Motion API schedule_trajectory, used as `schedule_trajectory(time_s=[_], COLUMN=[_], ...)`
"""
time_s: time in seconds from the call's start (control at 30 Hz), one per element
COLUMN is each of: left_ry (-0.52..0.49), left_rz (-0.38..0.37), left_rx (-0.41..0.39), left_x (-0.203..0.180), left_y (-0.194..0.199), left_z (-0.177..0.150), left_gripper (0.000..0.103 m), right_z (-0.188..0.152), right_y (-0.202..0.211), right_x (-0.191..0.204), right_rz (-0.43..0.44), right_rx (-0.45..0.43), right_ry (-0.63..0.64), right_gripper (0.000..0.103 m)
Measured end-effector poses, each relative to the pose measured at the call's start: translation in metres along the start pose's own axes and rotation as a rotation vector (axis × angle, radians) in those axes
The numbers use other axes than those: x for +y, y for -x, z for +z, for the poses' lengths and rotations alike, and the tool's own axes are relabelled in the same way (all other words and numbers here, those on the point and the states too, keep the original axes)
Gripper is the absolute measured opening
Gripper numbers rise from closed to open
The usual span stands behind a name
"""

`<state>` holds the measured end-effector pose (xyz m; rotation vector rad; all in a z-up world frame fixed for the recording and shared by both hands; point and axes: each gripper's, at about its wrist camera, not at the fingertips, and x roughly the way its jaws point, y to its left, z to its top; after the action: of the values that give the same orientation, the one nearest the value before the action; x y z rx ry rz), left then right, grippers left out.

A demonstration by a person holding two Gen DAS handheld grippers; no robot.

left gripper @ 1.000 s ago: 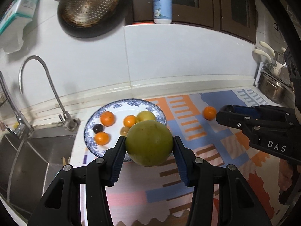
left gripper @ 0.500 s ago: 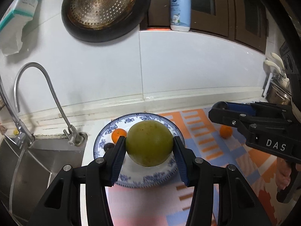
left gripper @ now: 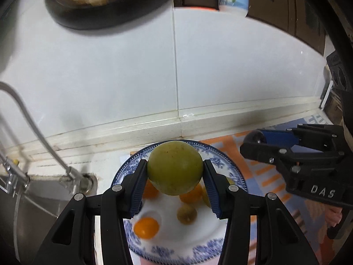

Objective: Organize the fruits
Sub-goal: 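Carry the pear and plum onto the plate and open both tools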

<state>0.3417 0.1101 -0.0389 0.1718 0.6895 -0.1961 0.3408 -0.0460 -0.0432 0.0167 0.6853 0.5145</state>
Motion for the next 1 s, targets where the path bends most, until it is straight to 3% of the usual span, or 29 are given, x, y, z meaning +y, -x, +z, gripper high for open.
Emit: schedule_trajectory(time_s=[0.37,0.67,0.8,0.87,1.0], left_ry=[-0.049,-0.056,-0.084,-0.078,-0.083], left_rz=[-0.015,-0.027,0.016,0.035,0.051], left_rx=[0.134,0.198,0.175,0.158,0.113], left_x=[0.015,0.017,0.015,0.017,0.015], left_y=[-0.068,-0.086,-0.083,-0.078,-0.061], left_z=[0.006,0.006,0.008,0.009,0.009], left_gripper=[0.049,0.049,0.062,0.067,0.067], right_z=[0.001,-0.001,-0.001,0.000,0.003], right_y=[-0.066,-0.094,-0.092,-0.089,-0.069], right_x=[-0.018,-0.030,-0.031,-0.030,-0.029], right_rz=[0.022,0.038,0.033,0.021,-0.013], right_rx=[0.137,0.198,0.195,0.185,0.139], right_ry=[-0.026,-0.057,-0.068,-0.060,-0.059], right_gripper=[0.031,0.031,0.032,0.041,0.044])
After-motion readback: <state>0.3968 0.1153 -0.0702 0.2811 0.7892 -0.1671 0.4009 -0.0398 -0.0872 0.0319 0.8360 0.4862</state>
